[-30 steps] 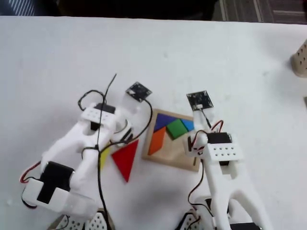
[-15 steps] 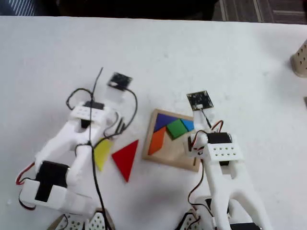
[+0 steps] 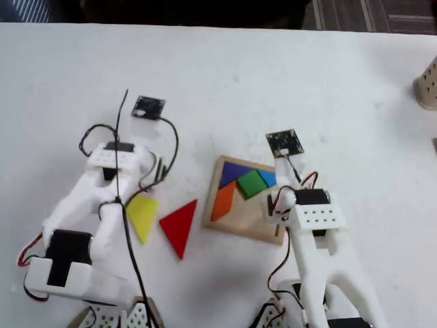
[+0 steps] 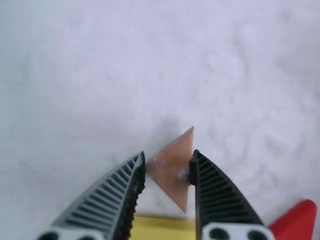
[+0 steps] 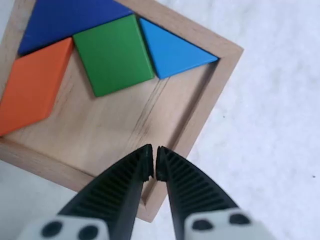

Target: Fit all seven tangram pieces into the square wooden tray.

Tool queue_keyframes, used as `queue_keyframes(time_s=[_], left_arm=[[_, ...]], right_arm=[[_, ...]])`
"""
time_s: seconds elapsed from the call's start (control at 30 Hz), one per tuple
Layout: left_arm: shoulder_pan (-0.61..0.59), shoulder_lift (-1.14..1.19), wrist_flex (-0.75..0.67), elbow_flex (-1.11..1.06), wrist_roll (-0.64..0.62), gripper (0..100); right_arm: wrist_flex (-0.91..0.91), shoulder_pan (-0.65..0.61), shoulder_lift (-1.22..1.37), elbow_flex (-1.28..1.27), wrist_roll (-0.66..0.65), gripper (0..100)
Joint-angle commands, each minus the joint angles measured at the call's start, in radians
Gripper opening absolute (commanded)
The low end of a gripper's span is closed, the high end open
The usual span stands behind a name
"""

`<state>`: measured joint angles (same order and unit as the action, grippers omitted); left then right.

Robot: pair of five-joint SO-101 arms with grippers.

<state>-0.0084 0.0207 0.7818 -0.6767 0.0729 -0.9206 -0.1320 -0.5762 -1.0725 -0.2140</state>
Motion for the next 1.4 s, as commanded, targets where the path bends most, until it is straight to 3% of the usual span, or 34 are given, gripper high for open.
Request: queue_keyframes(time_s=[0.0,0.13,0.33,0.53,1.07,1.23,1.37], left_arm=[[-0.008,-0.010,-0.015,0.058,-0.008,13],[-0.005,-0.012,-0.015,0.060,-0.014,13],[-0.004,-0.016,-0.014,0.074,-0.160,13],[0.035,-0.068,0.123,0.153,-0.238,13],[0.516,-0.128,0.150,0.158,-0.278,13],[0.619,-0.128,0.080,0.114,-0.275,13],[0.676,-0.128,-0.018,0.063,-0.147,13]], right_arm=[[0.005,0.013,-0.025,0.003,0.008,2.4],[0.010,0.013,-0.025,0.003,0.008,2.4],[0.012,0.013,-0.024,0.003,0.008,2.4],[0.033,0.041,-0.024,0.005,0.008,2.4],[0.033,0.041,-0.024,0.005,0.008,2.4],[0.033,0.041,-0.024,0.003,0.008,2.4],[0.033,0.039,-0.024,0.003,0.008,2.4]])
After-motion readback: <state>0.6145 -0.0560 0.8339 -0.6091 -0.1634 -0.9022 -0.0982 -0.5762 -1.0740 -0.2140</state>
